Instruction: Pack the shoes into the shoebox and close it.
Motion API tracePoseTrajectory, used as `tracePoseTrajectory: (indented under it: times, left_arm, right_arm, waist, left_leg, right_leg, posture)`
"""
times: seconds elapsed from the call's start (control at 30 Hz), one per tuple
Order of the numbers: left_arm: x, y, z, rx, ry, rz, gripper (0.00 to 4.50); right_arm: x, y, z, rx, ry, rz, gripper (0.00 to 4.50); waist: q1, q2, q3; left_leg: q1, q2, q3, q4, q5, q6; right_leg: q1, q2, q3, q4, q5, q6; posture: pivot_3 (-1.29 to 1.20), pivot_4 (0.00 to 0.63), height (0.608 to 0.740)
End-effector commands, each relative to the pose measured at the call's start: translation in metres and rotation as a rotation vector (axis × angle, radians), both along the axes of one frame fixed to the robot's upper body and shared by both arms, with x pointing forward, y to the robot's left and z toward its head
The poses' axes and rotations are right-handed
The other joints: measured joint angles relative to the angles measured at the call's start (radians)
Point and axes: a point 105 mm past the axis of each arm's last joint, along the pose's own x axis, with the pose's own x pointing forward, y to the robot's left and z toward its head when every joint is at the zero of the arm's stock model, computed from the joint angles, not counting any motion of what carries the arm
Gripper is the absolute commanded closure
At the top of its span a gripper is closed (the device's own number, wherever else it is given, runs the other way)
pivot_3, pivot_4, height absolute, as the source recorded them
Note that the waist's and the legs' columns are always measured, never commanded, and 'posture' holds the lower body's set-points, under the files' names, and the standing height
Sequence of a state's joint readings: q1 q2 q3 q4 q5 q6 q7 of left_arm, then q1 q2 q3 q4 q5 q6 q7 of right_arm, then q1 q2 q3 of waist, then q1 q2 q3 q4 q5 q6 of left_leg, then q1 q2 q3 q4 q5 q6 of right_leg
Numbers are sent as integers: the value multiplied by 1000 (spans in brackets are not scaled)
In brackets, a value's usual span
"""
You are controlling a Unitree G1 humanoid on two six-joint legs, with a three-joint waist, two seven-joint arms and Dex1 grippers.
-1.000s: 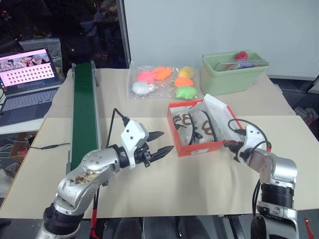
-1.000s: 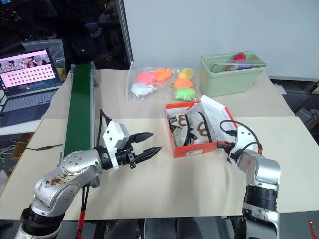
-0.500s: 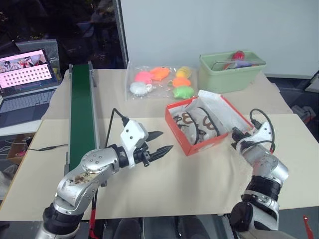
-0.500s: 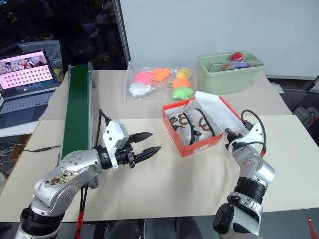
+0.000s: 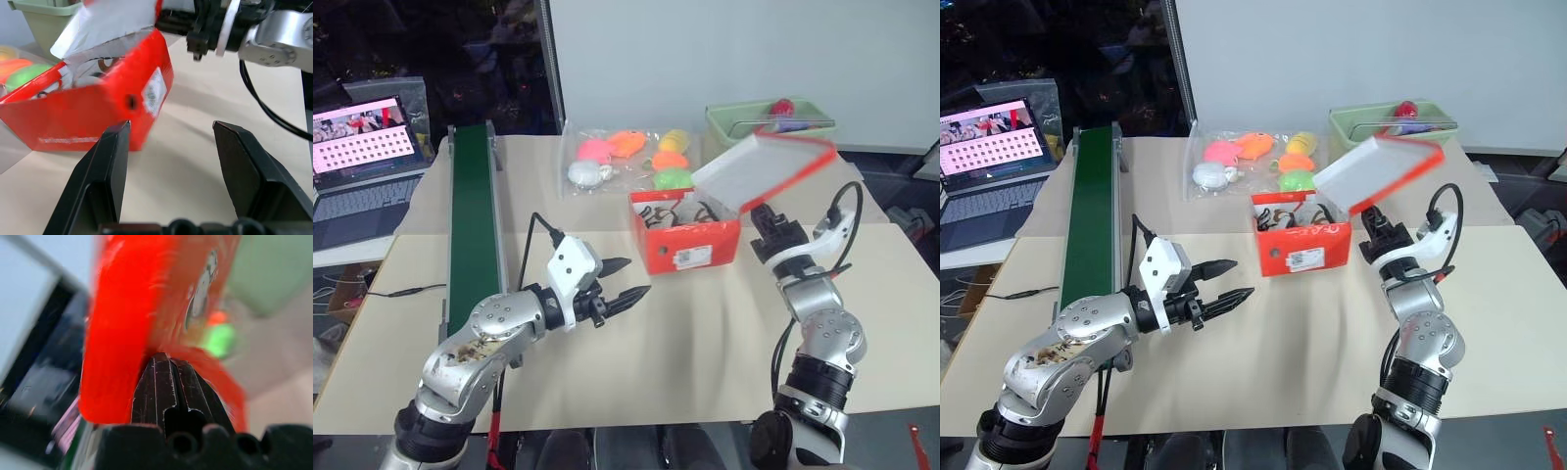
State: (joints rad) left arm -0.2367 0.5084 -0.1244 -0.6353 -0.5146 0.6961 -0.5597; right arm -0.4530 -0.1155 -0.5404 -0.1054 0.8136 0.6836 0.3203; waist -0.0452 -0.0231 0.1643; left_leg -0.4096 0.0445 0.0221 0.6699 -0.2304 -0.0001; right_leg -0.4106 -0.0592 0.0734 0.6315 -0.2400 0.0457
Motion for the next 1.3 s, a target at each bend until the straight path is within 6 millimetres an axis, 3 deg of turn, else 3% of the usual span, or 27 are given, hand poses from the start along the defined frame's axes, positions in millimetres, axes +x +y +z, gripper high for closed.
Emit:
tracePoseTrajectory:
  times: [0.03,0.2,0.37,0.6,0.73,0.83,1.0,1.23,1.3]
  left_arm:
    - [-3,0,13,-11,-65,-4,1635]
    - [-1,0,13,-10,-66,2,1635]
    - [0,2,14,-8,-68,6,1635]
    - [1,2,14,-13,-68,14,1635]
    - [2,1,14,-18,-68,22,1635]
    - [1,1,13,-19,-70,30,1635]
    - [2,6,17,-26,-86,73,1635]
    - [7,14,20,-64,-83,149,1635]
    - [12,18,22,-93,-81,196,1635]
  right_arm:
    - [-13,22,23,-129,-120,136,4434]
    - [-10,28,20,-306,-104,171,4434]
    - [-13,51,4,-568,-70,257,4434]
    - [-11,117,-9,-662,-74,372,4434]
    - [20,143,-23,-701,-10,342,4434]
    - [38,148,-37,-746,46,317,4434]
    - [39,147,-64,-829,116,372,4434]
    - [31,149,-64,-810,110,407,4434]
    - [32,150,-56,-777,89,397,4434]
  waist:
    - [-1,0,0]
    - [2,0,0]
    - [3,0,0]
    - [-2,0,0]
    - [-1,0,0]
    - [11,-1,0]
    - [16,-1,0]
    - [8,-1,0]
    - [5,-1,0]
  left_leg:
    - [0,0,0,0,0,0]
    - [1,0,0,0,0,0]
    - [0,0,0,0,0,0]
    - [0,0,0,0,0,0]
    - [-1,0,0,0,0,0]
    - [-1,0,0,0,1,-1]
    - [-12,0,0,1,1,-2]
    - [-8,0,0,2,1,-2]
    - [-7,0,0,2,1,-2]
  right_leg:
    - [0,0,0,0,0,0]
    - [0,0,0,0,0,0]
    - [0,0,0,-1,0,0]
    - [0,0,0,0,0,0]
    - [-3,1,1,2,0,-1]
    - [-3,0,0,1,0,-1]
    - [-13,-1,0,2,2,-1]
    - [-11,0,-1,8,2,-2]
    - [-10,0,-1,8,2,-2]
  posture:
    - [0,150,729]
    - [0,150,729]
    - [0,150,729]
    - [0,150,729]
    - [0,150,729]
    - [0,150,729]
    - [0,150,729]
    - [0,150,729]
    - [0,150,729]
